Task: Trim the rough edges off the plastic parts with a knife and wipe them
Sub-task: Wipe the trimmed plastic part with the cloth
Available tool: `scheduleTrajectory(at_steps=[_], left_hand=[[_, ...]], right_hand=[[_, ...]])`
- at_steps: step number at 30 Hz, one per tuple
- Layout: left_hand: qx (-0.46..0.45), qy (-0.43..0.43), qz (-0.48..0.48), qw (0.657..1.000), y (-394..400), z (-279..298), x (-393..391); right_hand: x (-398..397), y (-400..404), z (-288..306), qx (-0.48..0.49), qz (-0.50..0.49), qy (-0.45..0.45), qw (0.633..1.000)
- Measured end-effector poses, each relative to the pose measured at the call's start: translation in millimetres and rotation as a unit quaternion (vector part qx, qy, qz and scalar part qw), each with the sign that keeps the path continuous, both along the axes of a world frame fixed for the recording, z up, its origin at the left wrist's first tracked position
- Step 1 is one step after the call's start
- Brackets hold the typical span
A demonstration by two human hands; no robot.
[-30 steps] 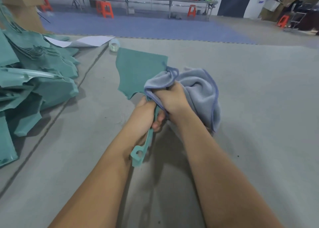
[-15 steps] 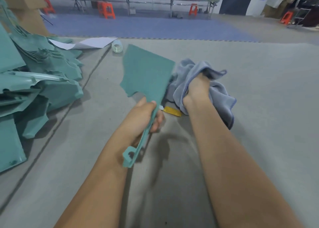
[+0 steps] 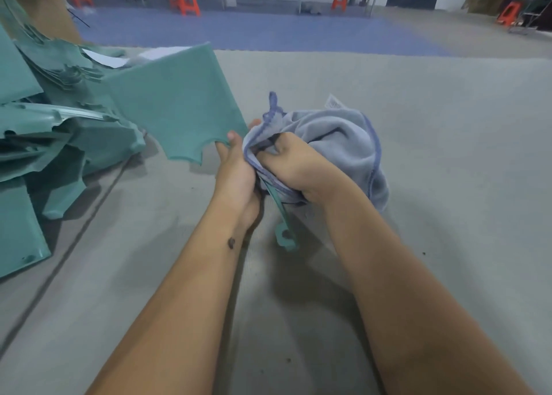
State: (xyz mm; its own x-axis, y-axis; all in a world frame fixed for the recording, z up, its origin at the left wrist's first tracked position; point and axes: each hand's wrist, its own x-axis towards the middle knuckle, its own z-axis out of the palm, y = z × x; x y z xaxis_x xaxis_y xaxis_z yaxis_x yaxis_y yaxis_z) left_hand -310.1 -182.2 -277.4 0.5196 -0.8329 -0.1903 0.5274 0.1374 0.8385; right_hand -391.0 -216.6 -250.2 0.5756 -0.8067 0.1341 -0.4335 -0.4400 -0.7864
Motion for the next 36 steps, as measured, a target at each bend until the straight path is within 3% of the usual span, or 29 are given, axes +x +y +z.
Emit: scheduleTrajectory(at_steps=[3, 8, 10, 13, 17, 21, 23, 26, 28, 30, 32, 34, 36], left_hand=[[-0.056, 0.065, 0.013, 0.996, 2, 3, -2], [-0.078, 0.064, -0.007, 0.995, 0, -2, 4], [-0.064, 0.034, -0.004, 0.997, -3, 1, 4], [-0.015, -0.043, 0.026, 0.999, -11, 11, 6], [0.039, -0.099, 0.05, 0.993, -23, 22, 13], [0.032, -0.164, 0.086, 0.982, -27, 33, 30], [0.01, -0.17, 0.058, 0.984, -27, 35, 37], [0.007, -0.19, 0.016, 0.982, -22, 35, 43], [0.021, -0.171, 0.013, 0.985, -19, 35, 49], [0.05, -0.133, -0.023, 0.99, -15, 35, 50], [0.073, -0.111, -0.086, 0.987, -10, 33, 44], [0.063, -0.1, -0.136, 0.984, -5, 31, 30], [0.041, -0.104, -0.161, 0.981, -2, 31, 14]], right_hand=[[-7, 3, 8, -0.008, 0.038, 0.008, 0.999], [-10, 4, 10, 0.013, 0.072, 0.084, 0.994], [-13, 5, 11, 0.026, 0.084, 0.068, 0.994], [-20, 5, 9, 0.118, 0.064, 0.019, 0.991], [-28, 1, 6, 0.123, 0.087, 0.002, 0.989], [-35, 7, 12, 0.126, 0.213, 0.148, 0.958], [-34, 8, 16, 0.115, 0.232, 0.219, 0.941], [-30, -4, 18, 0.003, 0.14, 0.275, 0.951], [-29, -19, 9, -0.113, -0.007, 0.307, 0.945], [-31, -26, -2, -0.186, -0.186, 0.352, 0.898], [-33, -28, -12, -0.239, -0.252, 0.403, 0.847], [-29, -26, -15, -0.203, -0.235, 0.384, 0.869], [-22, -23, -13, -0.102, -0.17, 0.275, 0.941]])
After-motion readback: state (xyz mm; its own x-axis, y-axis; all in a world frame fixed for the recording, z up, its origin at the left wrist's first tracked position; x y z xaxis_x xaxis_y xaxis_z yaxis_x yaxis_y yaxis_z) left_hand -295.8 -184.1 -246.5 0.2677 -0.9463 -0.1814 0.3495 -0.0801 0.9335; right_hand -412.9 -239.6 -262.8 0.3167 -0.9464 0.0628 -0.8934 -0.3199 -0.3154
